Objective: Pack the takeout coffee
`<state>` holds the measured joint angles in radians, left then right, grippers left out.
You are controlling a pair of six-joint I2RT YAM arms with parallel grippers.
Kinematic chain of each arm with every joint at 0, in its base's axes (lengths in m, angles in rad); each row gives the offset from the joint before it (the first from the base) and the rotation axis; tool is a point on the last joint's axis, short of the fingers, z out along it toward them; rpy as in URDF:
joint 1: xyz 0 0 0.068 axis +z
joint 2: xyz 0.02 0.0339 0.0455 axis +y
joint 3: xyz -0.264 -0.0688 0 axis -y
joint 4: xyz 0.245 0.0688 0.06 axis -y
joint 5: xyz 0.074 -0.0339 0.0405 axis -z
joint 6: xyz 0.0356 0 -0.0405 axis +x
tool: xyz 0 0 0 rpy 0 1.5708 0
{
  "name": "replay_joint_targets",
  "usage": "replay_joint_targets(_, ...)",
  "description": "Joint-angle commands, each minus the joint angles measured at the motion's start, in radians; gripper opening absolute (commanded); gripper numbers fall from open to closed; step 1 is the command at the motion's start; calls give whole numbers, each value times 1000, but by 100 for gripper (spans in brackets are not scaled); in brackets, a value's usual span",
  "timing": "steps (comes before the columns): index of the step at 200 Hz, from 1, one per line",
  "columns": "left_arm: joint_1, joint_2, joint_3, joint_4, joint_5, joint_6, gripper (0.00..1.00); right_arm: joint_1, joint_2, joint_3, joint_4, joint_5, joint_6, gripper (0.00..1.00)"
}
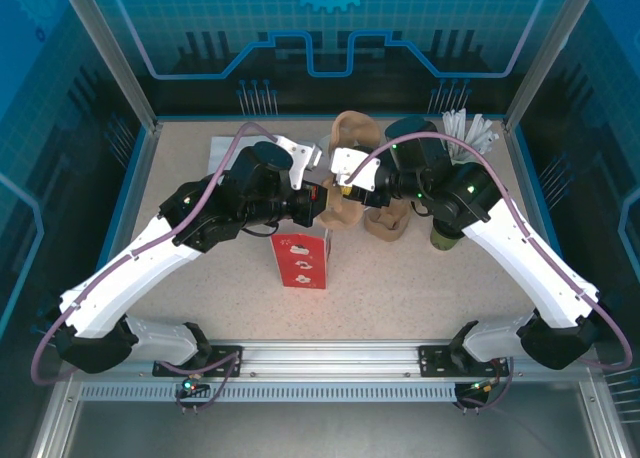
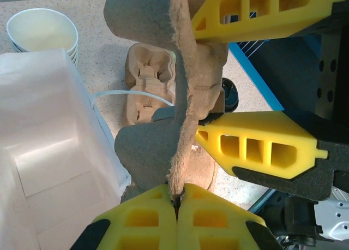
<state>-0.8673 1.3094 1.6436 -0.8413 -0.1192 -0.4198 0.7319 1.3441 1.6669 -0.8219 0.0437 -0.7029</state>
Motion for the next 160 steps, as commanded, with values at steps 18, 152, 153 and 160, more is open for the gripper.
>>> replay_joint_targets(18,-10,5,40,28,13,-10,3,-16,-3,-13,-3,-11,19,44)
replay_joint_targets(152,-10,7,44,50,29,-10,0,-22,4,-35,9,-10,26,57)
replay_joint_targets(153,-10,7,44,50,31,-10,0,-22,5,-36,9,-11,26,58)
replay_joint_targets(160,-10,7,44,50,32,-12,0,-20,6,-38,11,-8,26,58)
